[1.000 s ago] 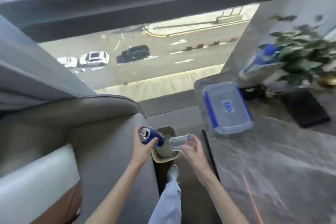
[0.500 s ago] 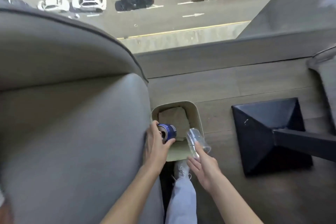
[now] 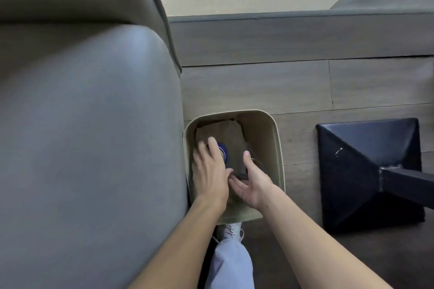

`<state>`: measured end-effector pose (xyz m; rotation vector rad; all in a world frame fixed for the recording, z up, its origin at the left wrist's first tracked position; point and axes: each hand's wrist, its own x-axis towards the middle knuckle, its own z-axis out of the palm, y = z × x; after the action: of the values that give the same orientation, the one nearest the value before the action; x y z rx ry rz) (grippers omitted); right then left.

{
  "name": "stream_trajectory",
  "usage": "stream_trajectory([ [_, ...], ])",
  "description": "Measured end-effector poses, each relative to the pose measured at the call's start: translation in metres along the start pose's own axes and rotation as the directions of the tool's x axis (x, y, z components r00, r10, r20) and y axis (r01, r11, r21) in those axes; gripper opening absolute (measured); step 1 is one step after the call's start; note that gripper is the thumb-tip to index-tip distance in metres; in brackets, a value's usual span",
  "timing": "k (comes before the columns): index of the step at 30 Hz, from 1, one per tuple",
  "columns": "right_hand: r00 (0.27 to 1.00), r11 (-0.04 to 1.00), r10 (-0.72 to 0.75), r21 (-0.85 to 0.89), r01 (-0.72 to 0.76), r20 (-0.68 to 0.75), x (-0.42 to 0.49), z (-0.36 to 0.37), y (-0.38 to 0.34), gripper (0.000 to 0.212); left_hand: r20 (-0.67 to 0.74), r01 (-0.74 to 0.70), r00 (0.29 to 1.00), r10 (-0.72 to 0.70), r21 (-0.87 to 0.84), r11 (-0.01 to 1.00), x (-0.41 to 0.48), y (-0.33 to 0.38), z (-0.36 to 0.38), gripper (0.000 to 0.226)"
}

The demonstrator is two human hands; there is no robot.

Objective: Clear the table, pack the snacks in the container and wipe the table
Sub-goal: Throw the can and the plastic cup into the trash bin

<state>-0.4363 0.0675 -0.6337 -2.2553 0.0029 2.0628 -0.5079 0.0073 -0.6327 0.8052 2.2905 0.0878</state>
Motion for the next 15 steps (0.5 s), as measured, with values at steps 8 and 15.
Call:
stream_trajectory([
  [8,0.905,0.487,-0.407,-0.81,0.326,0.119,-0.059,-0.02,0.012,0.074,0.217,-0.284,0.948,0.231,0.259,0.923,-0.039,-0.005,-0.052,0.044],
  [15,0.688,-0.239,-0.617,-0.924,0.299,0.383,-0.219,-0.057,-0.002,0.083,0.298,-0.471,0.879,0.373,0.408,0.782,-0.128,0.031,-0.171,0.03],
])
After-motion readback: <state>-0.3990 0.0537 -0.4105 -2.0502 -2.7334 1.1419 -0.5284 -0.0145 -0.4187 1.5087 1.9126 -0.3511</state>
